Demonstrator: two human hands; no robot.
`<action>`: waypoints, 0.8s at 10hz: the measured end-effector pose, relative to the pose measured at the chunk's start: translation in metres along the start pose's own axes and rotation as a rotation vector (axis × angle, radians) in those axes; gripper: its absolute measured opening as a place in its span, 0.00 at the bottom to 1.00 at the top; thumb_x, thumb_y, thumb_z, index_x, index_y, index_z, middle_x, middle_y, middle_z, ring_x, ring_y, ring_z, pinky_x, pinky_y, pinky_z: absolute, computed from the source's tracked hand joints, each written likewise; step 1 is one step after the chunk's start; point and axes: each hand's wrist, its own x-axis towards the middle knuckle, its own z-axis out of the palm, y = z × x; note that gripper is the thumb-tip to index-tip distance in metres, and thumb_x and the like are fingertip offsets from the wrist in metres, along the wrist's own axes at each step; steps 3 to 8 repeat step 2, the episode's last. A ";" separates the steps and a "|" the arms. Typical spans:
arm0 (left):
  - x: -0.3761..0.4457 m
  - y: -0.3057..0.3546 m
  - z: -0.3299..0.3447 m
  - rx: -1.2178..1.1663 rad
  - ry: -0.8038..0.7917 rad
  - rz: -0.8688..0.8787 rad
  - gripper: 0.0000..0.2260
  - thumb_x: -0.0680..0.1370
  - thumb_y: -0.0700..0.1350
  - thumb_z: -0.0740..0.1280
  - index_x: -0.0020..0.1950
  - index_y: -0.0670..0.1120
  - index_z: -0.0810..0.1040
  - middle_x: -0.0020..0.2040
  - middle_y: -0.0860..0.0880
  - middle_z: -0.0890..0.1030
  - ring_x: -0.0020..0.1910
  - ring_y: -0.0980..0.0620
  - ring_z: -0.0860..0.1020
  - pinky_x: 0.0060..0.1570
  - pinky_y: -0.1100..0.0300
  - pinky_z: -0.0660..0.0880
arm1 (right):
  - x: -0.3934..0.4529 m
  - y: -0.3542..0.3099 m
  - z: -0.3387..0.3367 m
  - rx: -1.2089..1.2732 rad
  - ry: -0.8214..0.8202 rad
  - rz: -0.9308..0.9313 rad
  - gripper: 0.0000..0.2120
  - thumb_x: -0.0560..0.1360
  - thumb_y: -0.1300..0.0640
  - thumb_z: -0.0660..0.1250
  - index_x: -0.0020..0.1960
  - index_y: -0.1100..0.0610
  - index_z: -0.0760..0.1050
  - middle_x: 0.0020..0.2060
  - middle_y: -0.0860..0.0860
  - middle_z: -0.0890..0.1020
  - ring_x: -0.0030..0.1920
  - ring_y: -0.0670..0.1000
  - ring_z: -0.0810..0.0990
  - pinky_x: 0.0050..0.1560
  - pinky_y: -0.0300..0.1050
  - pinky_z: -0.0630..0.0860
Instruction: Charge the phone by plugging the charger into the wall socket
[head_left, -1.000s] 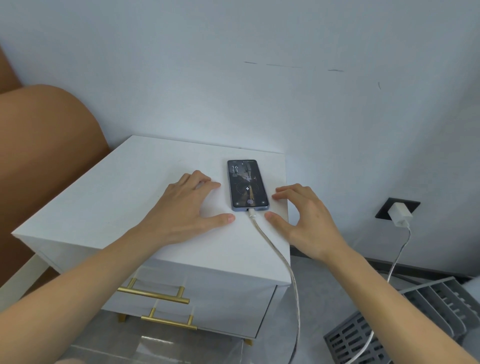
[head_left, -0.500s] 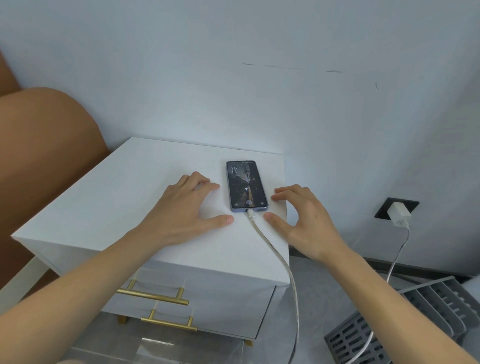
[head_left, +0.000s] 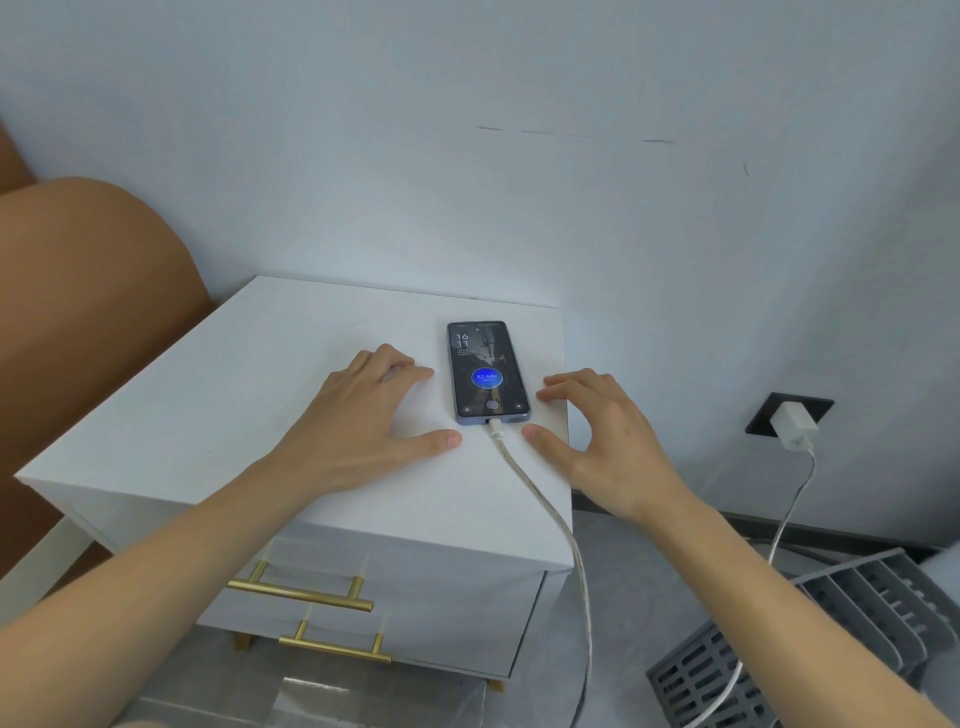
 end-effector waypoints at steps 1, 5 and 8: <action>0.000 0.001 0.000 -0.006 0.007 -0.001 0.41 0.70 0.77 0.58 0.76 0.54 0.71 0.70 0.56 0.70 0.72 0.55 0.65 0.69 0.50 0.66 | -0.002 -0.001 0.000 0.018 -0.022 0.006 0.22 0.77 0.38 0.67 0.64 0.51 0.79 0.65 0.42 0.78 0.67 0.45 0.73 0.64 0.45 0.73; 0.000 0.002 -0.001 0.004 0.000 0.002 0.41 0.70 0.77 0.58 0.76 0.54 0.71 0.71 0.56 0.70 0.72 0.55 0.65 0.69 0.50 0.66 | -0.003 -0.003 -0.009 0.155 0.045 0.063 0.17 0.79 0.44 0.70 0.64 0.50 0.80 0.64 0.42 0.79 0.67 0.45 0.74 0.67 0.50 0.74; 0.000 0.002 -0.001 0.004 0.000 0.002 0.41 0.70 0.77 0.58 0.76 0.54 0.71 0.71 0.56 0.70 0.72 0.55 0.65 0.69 0.50 0.66 | -0.003 -0.003 -0.009 0.155 0.045 0.063 0.17 0.79 0.44 0.70 0.64 0.50 0.80 0.64 0.42 0.79 0.67 0.45 0.74 0.67 0.50 0.74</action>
